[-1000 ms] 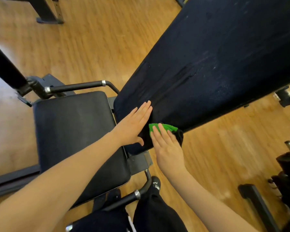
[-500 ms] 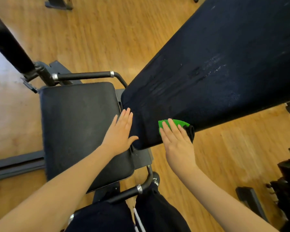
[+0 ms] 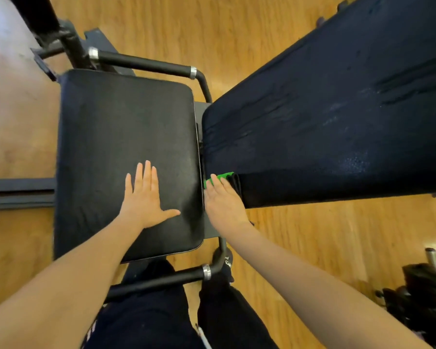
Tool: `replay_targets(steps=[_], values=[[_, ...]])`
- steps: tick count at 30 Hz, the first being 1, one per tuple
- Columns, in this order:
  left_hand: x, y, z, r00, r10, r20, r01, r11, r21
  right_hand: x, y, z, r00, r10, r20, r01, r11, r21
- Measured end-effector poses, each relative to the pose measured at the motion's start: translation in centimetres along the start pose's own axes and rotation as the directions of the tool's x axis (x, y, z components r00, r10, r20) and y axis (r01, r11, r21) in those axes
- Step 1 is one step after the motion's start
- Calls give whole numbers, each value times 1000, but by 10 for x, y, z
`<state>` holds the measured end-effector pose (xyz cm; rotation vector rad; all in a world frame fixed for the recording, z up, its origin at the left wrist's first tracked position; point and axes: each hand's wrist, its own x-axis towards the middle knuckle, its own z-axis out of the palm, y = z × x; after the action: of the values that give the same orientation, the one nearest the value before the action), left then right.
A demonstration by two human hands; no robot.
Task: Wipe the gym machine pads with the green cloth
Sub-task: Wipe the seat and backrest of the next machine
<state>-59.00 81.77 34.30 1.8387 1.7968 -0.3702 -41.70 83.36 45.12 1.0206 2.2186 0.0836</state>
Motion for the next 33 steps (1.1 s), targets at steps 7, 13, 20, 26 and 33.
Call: replay_targets(steps=[7,13,20,26,33], values=[[-1,0,0,1000,1,19,-1,1000,-1,-54,22,-14,995,-81,55,81,997,-13],[0,1,-1,999,-5,38,4,1000,15,-36,12,-11,989,-126,78,131,990,-60],[0,-3,3,999,-16,32,15,999,30,-13,5,-3,973,-199,112,208,976,-71],[0,-2,0,999,-3,40,3,1000,7,-63,37,-12,965,-250,80,259,954,-150],[0,-1,0,1000,-1,12,1,1000,11,-29,14,-8,951,-290,103,306,930,-202]])
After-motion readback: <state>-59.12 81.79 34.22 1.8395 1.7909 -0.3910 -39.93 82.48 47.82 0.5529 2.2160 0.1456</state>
